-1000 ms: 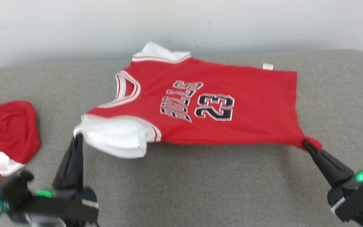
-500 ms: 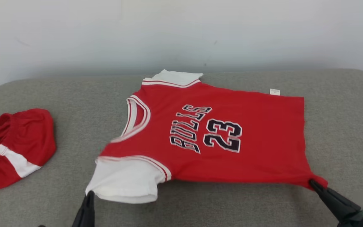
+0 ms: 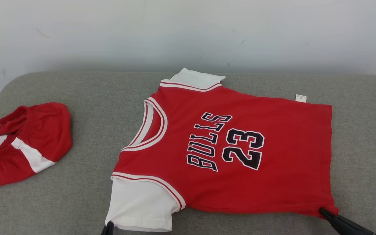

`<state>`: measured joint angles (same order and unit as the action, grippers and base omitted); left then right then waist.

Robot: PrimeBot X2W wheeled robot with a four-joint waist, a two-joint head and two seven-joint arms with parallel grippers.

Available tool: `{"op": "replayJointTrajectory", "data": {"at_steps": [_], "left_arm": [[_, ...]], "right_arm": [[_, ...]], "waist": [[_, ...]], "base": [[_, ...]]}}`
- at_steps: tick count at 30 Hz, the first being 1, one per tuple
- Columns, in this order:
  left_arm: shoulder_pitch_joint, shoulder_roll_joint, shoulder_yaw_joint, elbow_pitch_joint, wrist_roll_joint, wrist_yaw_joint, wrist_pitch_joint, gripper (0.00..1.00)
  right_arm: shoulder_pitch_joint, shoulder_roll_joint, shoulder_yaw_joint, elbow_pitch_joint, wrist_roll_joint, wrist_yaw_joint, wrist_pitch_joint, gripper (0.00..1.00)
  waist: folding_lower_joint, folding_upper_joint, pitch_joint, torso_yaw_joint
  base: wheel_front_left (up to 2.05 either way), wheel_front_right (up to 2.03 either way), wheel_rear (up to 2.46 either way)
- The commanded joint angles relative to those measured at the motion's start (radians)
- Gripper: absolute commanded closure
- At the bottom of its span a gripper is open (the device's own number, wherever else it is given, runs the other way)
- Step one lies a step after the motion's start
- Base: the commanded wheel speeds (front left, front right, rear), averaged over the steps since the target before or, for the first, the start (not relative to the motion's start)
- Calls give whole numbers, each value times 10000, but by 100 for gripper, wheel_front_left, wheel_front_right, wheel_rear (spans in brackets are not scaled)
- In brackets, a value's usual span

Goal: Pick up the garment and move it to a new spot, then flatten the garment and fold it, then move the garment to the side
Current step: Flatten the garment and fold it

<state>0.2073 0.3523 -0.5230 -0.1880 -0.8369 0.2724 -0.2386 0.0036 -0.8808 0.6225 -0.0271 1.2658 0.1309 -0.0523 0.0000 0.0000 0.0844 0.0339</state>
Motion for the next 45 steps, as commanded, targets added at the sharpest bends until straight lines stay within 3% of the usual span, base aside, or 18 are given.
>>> {"op": "replayJointTrajectory", "data": {"at_steps": [1, 13, 23, 35, 45], "left_arm": [[-242, 6, -20, 74, 65, -102, -19, 100], [-1890, 495, 357, -195, 353, -518, 323, 100], [-3596, 840, 502, 430, 238, -1085, 1033, 100], [-7249, 247, 238, 4504, -324, -2800, 2085, 100], [-9605, -91, -45, 7691, -623, -3774, 2994, 100]], "right_arm": [[91, 102, -105, -18, 66, -3, 82, 100], [68, 248, -637, -474, 143, -3, 53, 100], [-1244, 765, -490, -93, 174, -3, 390, 100], [-3827, 1458, 697, 1787, 28, -3, 795, 100], [-5743, 2124, 2033, 3083, 384, -3, 577, 100]], "waist": [[0, 0, 118, -5], [0, 0, 422, -589], [0, 0, 669, -988], [0, 0, 1286, -1444], [0, 0, 1983, -1950]], "base": [[0, 0, 0], [0, 0, 0], [0, 0, 0], [0, 0, 0], [0, 0, 0]]}}
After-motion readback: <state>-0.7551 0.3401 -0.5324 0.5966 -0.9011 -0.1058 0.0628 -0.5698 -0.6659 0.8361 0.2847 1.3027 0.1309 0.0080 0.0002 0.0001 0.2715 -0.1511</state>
